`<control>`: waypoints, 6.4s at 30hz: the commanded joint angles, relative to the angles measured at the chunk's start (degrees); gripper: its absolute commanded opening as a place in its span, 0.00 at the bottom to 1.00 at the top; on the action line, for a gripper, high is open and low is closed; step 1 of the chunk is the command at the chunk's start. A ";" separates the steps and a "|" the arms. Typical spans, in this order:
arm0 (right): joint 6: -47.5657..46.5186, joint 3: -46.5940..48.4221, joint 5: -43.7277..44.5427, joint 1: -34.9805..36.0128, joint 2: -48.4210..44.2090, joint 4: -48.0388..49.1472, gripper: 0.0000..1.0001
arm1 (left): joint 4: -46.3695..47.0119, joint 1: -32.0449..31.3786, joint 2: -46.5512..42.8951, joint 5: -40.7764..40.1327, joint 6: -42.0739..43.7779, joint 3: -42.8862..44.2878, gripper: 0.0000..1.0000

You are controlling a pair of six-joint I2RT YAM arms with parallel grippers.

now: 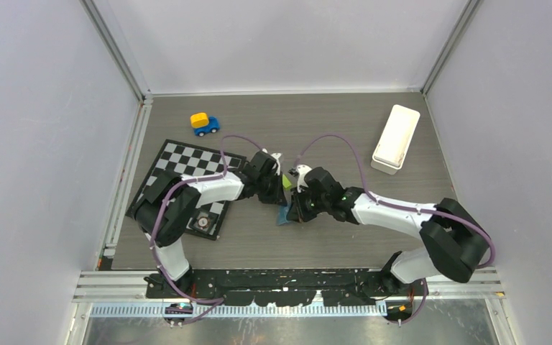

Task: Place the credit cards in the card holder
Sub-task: Open the card holder at the center of the board.

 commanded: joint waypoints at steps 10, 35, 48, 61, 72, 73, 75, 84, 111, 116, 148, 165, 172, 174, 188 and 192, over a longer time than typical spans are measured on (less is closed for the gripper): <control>10.48 -4.30 19.31 1.30 -15.44 -5.70 0.60 | 3.31 -0.28 -8.71 -8.10 -4.83 -10.98 0.03; 34.77 -7.17 23.70 2.10 -4.07 0.34 0.60 | 10.17 -3.84 -19.82 2.58 8.40 -14.96 0.60; 35.11 -6.96 23.35 2.10 -0.56 5.87 0.34 | 15.45 -4.99 -12.28 2.99 8.85 -16.03 0.56; 34.41 -3.82 22.12 2.01 1.78 8.88 0.14 | 10.51 -8.70 -12.64 -3.22 11.07 -15.27 0.67; 38.22 -2.80 22.42 1.34 -1.36 7.76 0.01 | 6.85 -12.34 -17.37 -9.82 11.29 -15.25 0.77; 38.54 -2.63 22.39 1.26 -1.48 7.33 0.00 | 6.81 -12.85 -17.56 -10.49 11.41 -15.13 0.78; 39.16 -2.45 22.45 1.02 -1.89 6.71 0.00 | 4.04 -13.92 -17.87 -12.78 12.22 -14.43 0.79; 39.14 -1.24 22.74 0.39 -2.92 4.70 0.00 | -3.37 -16.17 -19.06 -21.91 14.79 -11.79 0.73; 36.44 0.69 20.08 0.25 1.68 1.44 0.01 | -1.59 -16.38 -21.00 -25.62 13.94 -10.69 0.54; 36.17 0.94 19.75 0.26 2.31 1.26 0.01 | -1.13 -16.38 -20.92 -26.11 13.76 -10.58 0.52; 33.04 0.04 14.37 0.30 -0.41 2.32 0.16 | 1.29 -16.59 -22.40 -31.33 14.26 -10.85 0.00; 26.90 -0.93 25.17 0.24 -13.70 -8.05 0.50 | 4.76 -11.88 -25.16 -22.01 -5.43 -13.63 0.00; 23.92 0.63 27.06 2.08 -8.74 -8.38 0.63 | 8.71 -7.75 -26.90 -17.43 -8.92 -18.27 0.00; 23.34 1.78 28.48 2.80 -7.03 -8.49 0.65 | 8.59 -7.53 -27.22 -17.23 -8.90 -18.45 0.00; 22.53 8.22 35.44 4.55 6.23 -6.24 0.71 | 8.61 -6.56 -28.05 -15.60 -9.86 -18.48 0.00; 24.04 9.19 40.32 4.74 7.71 -9.61 0.64 | 8.24 -5.74 -28.67 -15.88 -9.98 -18.96 0.00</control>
